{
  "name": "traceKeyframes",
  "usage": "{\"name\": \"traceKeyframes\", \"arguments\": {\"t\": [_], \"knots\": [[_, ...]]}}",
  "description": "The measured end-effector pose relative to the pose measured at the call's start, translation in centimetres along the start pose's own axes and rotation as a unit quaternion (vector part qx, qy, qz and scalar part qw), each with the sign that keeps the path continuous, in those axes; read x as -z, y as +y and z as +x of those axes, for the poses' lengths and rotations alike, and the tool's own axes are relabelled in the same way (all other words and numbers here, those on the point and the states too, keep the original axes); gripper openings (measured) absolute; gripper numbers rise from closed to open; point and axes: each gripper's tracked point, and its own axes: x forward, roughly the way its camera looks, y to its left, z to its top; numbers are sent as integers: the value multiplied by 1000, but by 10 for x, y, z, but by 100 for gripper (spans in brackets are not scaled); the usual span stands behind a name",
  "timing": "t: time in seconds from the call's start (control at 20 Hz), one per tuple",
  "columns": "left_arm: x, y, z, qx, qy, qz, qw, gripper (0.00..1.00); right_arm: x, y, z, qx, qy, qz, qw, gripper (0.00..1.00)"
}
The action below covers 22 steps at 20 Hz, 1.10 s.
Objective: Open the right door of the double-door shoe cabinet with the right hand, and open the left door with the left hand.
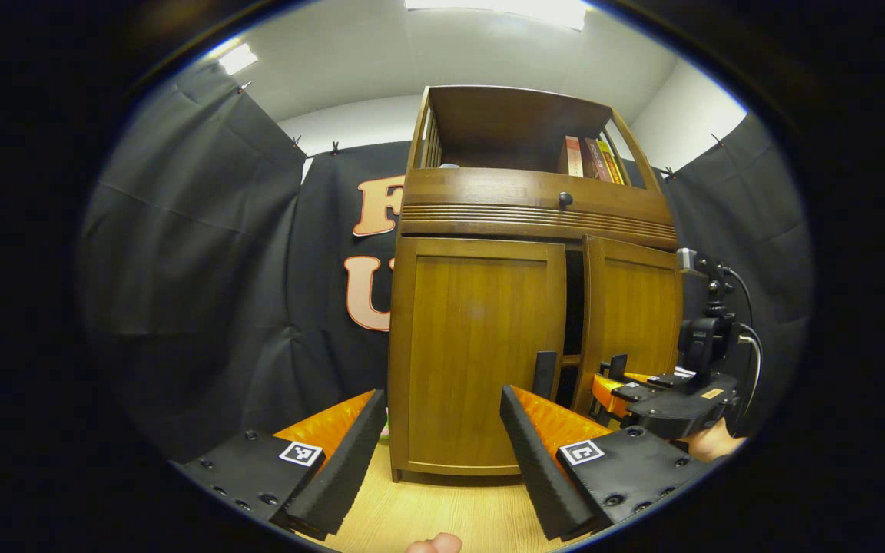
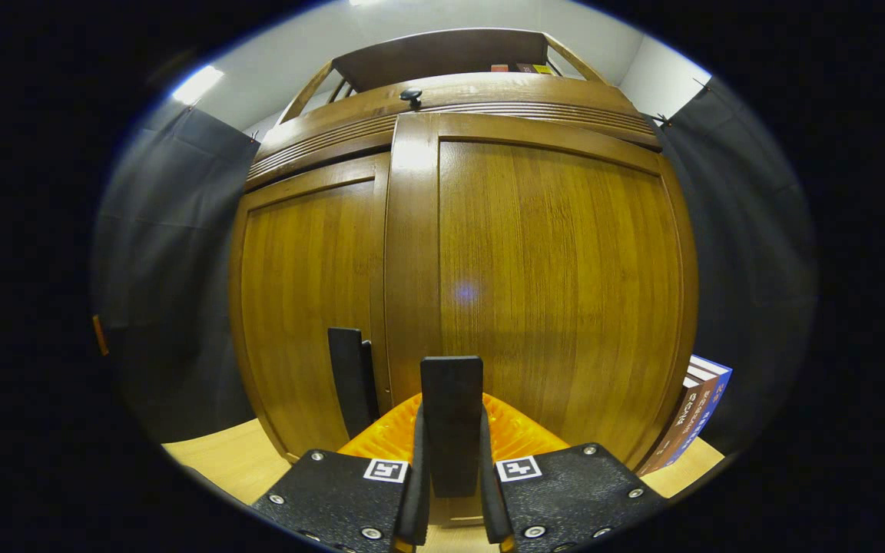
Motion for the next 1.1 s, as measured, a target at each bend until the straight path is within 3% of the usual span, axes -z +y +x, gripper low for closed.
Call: {"name": "traceKeyframes", "arguments": {"t": [0.25,0.8,0.85,0.9,0.95,1.0,1.05,1.1], "knots": [[3,-8,5,9,5,-1,1000,99,0,-9,-39,-8,0,6,1000,28],[8,-32,14,34,13,-10,999,95,-2,-51,-113,14,13,5,1000,28],[8,-36,14,37,13,-11,999,96,-3,-56,-119,18,13,4,1000,36],[8,-39,14,41,13,-11,999,95,-2,-62,-126,23,14,3,1000,19],[8,-42,15,43,13,-10,999,95,1,-69,-132,29,17,0,999,27],[9,-45,15,47,14,-11,999,94,0,-74,-136,34,18,-2,999,27],[10,-48,16,50,16,-11,999,94,0,-78,-140,41,19,-1,999,17],[11,-52,16,55,17,-12,998,95,0,-83,-145,46,19,1,999,25]]}}
